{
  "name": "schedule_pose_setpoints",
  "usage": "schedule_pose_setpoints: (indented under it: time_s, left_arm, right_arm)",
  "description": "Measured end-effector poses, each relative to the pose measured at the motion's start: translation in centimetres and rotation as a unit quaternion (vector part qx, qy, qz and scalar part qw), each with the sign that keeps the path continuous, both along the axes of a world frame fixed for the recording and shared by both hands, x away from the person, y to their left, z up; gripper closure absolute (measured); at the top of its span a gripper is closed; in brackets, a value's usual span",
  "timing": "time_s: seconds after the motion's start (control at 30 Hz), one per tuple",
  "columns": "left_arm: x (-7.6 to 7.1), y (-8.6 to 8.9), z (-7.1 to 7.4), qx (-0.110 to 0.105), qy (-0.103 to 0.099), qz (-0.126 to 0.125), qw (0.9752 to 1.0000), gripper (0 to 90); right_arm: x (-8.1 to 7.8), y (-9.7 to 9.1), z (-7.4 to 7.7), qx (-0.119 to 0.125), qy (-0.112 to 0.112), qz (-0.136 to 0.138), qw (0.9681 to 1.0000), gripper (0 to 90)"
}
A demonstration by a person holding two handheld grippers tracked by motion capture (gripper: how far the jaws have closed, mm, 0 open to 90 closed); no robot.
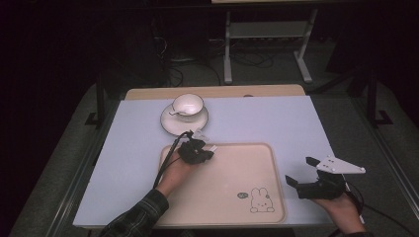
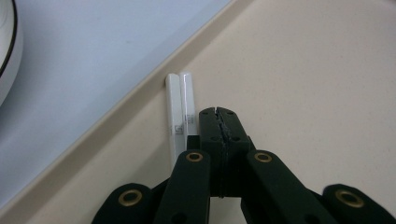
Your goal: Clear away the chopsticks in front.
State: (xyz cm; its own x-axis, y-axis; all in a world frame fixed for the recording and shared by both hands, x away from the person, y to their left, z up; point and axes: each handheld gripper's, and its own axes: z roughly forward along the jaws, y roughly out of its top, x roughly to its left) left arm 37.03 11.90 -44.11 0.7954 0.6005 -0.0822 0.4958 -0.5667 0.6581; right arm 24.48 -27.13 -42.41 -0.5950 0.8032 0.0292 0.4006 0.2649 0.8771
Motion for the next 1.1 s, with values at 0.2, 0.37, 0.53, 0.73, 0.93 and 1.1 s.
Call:
schedule_pose_setpoints:
  time_s: [0.2, 0.37, 0.53, 0.73, 0.93, 1.1]
  left_arm:
    - [-0.6, 1.6, 0.2, 0.008, 0.006, 0.001, 0.9999, 89.5]
    - [-1.2, 3.3, 0.3, 0.011, 0.015, 0.007, 0.9998, 89.5]
    - [-1.8, 5.1, 0.4, 0.012, 0.026, 0.013, 0.9995, 89.4]
    - [-2.8, 7.1, 0.5, 0.010, 0.035, 0.021, 0.9991, 89.4]
    - [-3.8, 8.6, 0.5, 0.007, 0.039, 0.026, 0.9989, 89.3]
    - [-4.6, 9.7, 0.6, 0.007, 0.041, 0.035, 0.9985, 89.4]
  right_arm:
    - [0.1, 0.1, 0.0, 0.000, 0.000, 0.001, 1.0000, 1.9]
    - [0.1, 0.0, 0.0, 0.000, -0.001, -0.001, 1.0000, 1.9]
    - [0.1, 0.1, 0.1, -0.001, 0.000, -0.001, 1.0000, 1.9]
    - [0.1, 0.2, 0.0, -0.001, 0.000, -0.001, 1.0000, 1.9]
    - [0.1, 0.2, 0.0, -0.001, -0.001, 0.000, 1.0000, 1.9]
    - [0.1, 0.2, 0.1, -0.002, 0.000, 0.000, 1.0000, 1.9]
